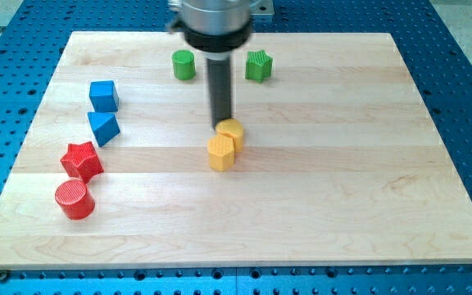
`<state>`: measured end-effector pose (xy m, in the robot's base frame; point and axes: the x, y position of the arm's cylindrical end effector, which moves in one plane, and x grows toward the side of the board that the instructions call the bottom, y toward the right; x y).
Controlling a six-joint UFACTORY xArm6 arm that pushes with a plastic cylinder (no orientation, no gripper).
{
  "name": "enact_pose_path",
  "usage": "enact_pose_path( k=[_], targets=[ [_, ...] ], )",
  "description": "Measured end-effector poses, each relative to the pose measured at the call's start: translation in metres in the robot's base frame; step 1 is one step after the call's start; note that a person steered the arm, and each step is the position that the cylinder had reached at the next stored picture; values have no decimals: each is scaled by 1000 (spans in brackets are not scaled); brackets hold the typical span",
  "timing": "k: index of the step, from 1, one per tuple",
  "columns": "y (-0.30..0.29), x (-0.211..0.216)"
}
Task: Move the yellow hexagon horizontal to the green circle
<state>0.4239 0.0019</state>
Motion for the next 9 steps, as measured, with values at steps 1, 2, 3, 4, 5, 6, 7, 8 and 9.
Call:
enact_pose_path(
  k=[1,2,3,4,5,6,7,8,9],
  targets=[
    [10,37],
    [10,109],
    [1,145],
    [-23,106],
    [-31,31],
    [-46,-32],
    [-15,-25],
    [-39,-46],
    [-16,-49]
  ],
)
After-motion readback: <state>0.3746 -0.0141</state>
